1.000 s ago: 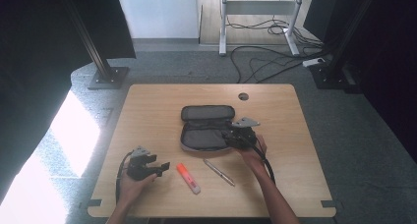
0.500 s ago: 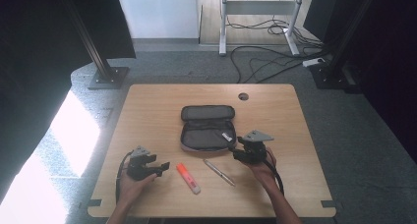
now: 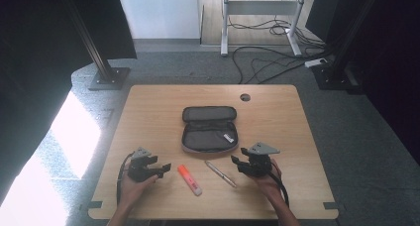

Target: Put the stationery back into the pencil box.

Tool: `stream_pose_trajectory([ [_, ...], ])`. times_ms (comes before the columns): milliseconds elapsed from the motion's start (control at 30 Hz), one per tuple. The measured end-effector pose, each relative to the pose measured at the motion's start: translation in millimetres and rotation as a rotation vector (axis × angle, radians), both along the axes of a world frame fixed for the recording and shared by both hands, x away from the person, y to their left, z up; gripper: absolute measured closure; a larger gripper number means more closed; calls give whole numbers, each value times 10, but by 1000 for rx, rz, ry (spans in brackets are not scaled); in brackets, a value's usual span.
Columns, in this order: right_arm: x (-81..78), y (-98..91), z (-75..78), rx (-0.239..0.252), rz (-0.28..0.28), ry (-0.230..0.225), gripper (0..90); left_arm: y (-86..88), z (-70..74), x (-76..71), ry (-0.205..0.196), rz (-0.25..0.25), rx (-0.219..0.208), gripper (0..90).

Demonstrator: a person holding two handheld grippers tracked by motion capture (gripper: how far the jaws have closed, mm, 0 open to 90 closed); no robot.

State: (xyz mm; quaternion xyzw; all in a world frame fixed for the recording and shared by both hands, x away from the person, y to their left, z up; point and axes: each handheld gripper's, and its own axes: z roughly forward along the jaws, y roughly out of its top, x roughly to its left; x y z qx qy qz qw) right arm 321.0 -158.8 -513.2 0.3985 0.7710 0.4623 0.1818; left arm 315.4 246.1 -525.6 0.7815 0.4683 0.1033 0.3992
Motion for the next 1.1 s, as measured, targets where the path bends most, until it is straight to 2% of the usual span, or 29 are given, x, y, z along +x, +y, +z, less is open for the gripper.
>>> stream_pose_trajectory([
  [500, -149, 33, -79, -1, 28, 12, 466, 2, -1, 0, 1, 1, 1, 281],
  [1100, -255, 203, -133, -22, 82, 26, 470, 6, 4, -2, 1, 3, -4, 281],
])
